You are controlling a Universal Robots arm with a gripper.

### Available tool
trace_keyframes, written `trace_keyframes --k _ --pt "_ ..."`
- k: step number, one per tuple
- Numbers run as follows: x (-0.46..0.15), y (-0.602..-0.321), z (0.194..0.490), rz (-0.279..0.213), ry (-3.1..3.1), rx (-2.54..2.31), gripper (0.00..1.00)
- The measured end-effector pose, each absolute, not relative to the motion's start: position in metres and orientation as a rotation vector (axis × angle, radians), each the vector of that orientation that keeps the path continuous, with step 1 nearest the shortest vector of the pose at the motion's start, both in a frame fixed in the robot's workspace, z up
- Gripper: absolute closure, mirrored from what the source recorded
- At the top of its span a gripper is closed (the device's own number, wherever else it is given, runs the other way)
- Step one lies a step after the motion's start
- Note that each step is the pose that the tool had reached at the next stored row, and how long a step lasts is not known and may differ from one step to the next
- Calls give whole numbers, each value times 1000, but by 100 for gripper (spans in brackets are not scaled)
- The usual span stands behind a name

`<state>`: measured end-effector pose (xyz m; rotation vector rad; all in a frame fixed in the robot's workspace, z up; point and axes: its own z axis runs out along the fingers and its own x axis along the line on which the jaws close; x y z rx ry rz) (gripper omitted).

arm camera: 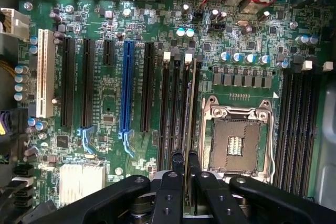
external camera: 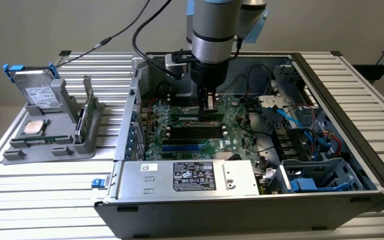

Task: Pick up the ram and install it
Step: 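Insert the ram into the slot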

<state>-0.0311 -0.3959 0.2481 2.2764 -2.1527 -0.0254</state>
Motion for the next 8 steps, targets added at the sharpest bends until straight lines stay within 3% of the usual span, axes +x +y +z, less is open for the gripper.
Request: trace_keyframes --k 8 --pt "-31 -397 237 -40 -2143 2270 86"
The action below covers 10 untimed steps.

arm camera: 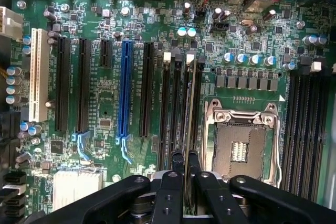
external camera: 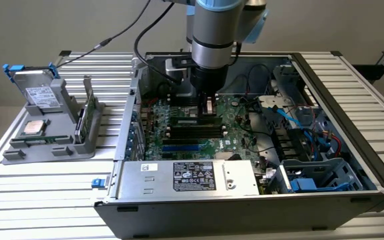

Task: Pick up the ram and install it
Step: 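Insert the ram into the slot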

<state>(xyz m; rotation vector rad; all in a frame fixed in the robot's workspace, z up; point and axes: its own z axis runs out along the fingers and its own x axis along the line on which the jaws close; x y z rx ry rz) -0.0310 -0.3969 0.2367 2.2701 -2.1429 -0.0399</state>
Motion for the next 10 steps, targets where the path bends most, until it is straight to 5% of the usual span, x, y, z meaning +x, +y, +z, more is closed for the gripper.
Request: trace_keyframes --k 10 --pt "-30 -408 232 -47 -2133 2273 86"
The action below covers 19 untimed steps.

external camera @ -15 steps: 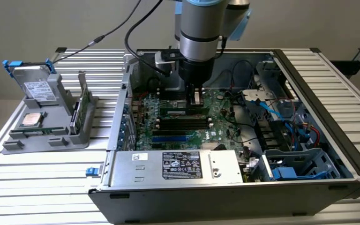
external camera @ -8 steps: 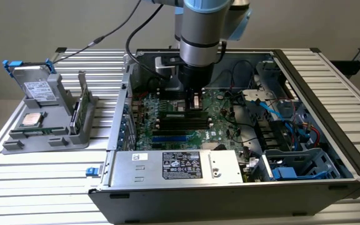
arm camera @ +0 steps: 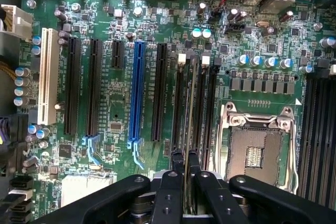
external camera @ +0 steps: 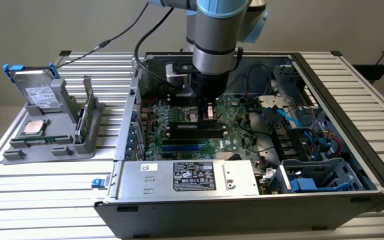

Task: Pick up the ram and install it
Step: 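Insert the ram into the slot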

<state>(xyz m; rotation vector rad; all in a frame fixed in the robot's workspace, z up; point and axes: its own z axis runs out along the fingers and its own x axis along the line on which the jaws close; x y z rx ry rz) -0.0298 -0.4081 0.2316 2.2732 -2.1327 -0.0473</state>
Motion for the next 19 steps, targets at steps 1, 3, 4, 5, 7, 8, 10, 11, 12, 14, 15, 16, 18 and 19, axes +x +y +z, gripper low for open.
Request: trace_keyframes --k 1,3,4,5,7,8,10,11,12,14,15,16,18,19 --pt "-30 -408 232 -46 -2133 2273 86" --pt "-30 -408 231 -45 -2133 2273 86" --pt "-30 -408 231 -44 -2132 2273 86" --pt "-30 -408 231 -44 -2132 2273 86" --pt "-29 -408 230 -42 -2130 2272 86" --pt "-29 -408 230 -41 -2129 2272 86" --pt "-28 -408 229 -40 -2128 2273 86" --pt "-28 -408 229 -39 -2127 2273 86" --pt "-28 -408 228 -37 -2126 2273 86" --pt "-27 -408 227 -32 -2123 2271 86" --pt "-27 -408 226 -28 -2120 2269 86" --pt "-27 -408 226 -24 -2118 2268 86" --pt "-27 -408 226 -22 -2114 2270 86" --pt "-27 -408 226 -21 -2112 2271 86"
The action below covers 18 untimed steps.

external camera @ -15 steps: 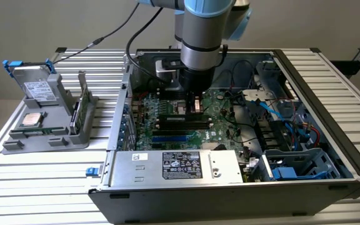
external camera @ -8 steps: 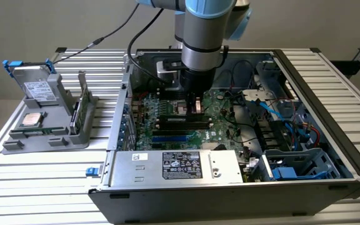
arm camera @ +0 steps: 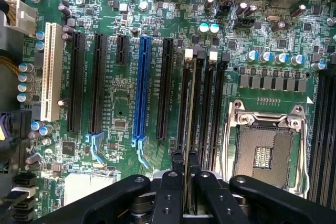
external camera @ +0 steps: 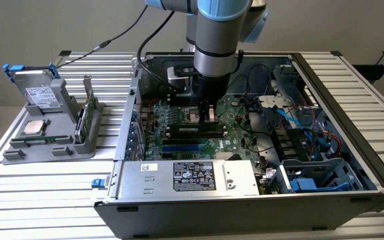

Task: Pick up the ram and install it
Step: 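Insert the ram into the slot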

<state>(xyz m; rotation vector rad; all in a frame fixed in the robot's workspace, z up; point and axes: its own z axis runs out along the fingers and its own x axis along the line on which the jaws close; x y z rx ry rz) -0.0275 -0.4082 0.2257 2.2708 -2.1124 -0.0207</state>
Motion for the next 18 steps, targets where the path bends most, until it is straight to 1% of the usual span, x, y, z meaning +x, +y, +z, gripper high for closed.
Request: trace_keyframes --k 9,18 --pt "-27 -408 228 -18 -2108 2276 86" --pt "-27 -408 227 7 -2101 2271 86"
